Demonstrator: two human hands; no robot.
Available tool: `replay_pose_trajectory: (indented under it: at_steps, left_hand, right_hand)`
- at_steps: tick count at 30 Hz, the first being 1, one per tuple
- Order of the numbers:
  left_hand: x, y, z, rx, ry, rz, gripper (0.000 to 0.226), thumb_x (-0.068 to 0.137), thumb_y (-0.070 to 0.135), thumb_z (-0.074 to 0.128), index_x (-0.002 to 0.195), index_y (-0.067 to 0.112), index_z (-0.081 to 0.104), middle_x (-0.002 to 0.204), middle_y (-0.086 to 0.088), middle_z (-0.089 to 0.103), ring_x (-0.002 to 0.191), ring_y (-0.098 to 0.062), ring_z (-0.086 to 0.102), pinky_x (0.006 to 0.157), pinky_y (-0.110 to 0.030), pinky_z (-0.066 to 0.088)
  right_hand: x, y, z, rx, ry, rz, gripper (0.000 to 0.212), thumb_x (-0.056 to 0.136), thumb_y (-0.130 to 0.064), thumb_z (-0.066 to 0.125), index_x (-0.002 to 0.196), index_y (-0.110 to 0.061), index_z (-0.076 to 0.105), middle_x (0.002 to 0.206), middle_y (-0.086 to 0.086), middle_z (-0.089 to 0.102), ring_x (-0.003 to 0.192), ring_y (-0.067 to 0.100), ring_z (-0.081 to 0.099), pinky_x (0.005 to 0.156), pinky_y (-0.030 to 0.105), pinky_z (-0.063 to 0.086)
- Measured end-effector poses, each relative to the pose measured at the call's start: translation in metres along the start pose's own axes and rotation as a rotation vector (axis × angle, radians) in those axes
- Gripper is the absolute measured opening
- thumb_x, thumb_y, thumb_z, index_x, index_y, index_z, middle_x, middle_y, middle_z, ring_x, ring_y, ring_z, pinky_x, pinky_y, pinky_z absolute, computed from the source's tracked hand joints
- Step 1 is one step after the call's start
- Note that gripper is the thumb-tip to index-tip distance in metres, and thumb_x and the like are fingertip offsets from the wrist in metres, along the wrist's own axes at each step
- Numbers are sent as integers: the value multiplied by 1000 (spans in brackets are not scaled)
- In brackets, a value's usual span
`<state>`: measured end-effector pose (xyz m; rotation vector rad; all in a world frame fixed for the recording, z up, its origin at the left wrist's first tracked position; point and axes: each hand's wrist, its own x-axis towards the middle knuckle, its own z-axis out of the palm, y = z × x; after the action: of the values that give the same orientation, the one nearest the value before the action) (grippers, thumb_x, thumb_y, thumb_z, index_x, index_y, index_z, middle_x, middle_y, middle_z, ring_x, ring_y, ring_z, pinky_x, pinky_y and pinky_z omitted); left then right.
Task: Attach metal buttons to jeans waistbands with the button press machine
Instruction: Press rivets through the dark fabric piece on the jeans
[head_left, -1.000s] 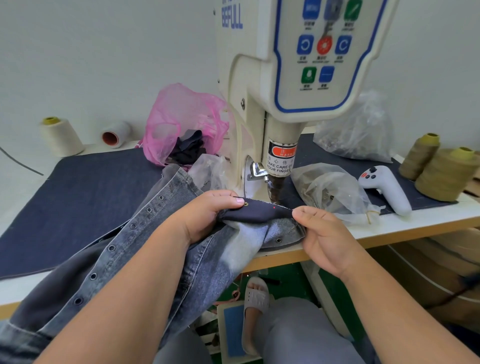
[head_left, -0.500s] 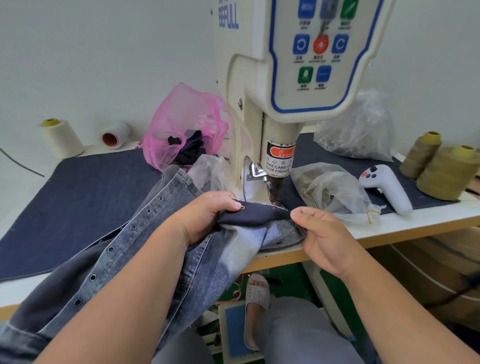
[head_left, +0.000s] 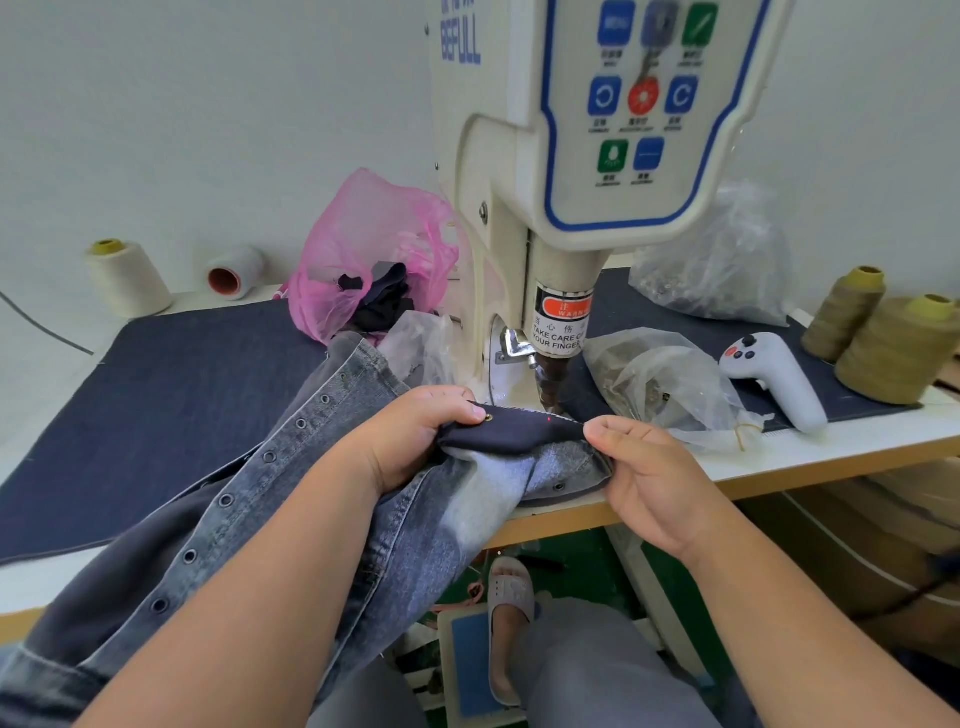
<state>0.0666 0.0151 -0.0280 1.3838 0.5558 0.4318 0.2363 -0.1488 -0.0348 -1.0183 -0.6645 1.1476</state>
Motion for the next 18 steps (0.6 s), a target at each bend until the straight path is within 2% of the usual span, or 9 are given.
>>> replay_pose_trajectory:
  at_steps: [5,11,18]
  left_hand:
    - [0,0,1,17,18,-6,16,70,14,61,66,15,45,61,-5,43,48,-13,42,44,-21,31]
    - [-1,1,3,21,31,-10,16,69,15,61,67,14,45,63,-7,42,50,-15,41,46,-24,30]
    - [0,1,2,30,31,-7,14,70,16,61,70,14,47,64,-7,43,50,-14,41,46,-24,30]
  right_hand:
    - [0,1,0,8,2,4,30,82,-14,58,100,10,65,97,22,70,94,27,67,92,36,53]
    - [0,1,0,16,4,-3,26,82,-14,59,96,7,66,94,20,71,90,25,68,86,32,57]
    - [0,0,1,-1,17,10,29,81,-16,58,98,7,66,95,20,71,91,25,68,88,33,54]
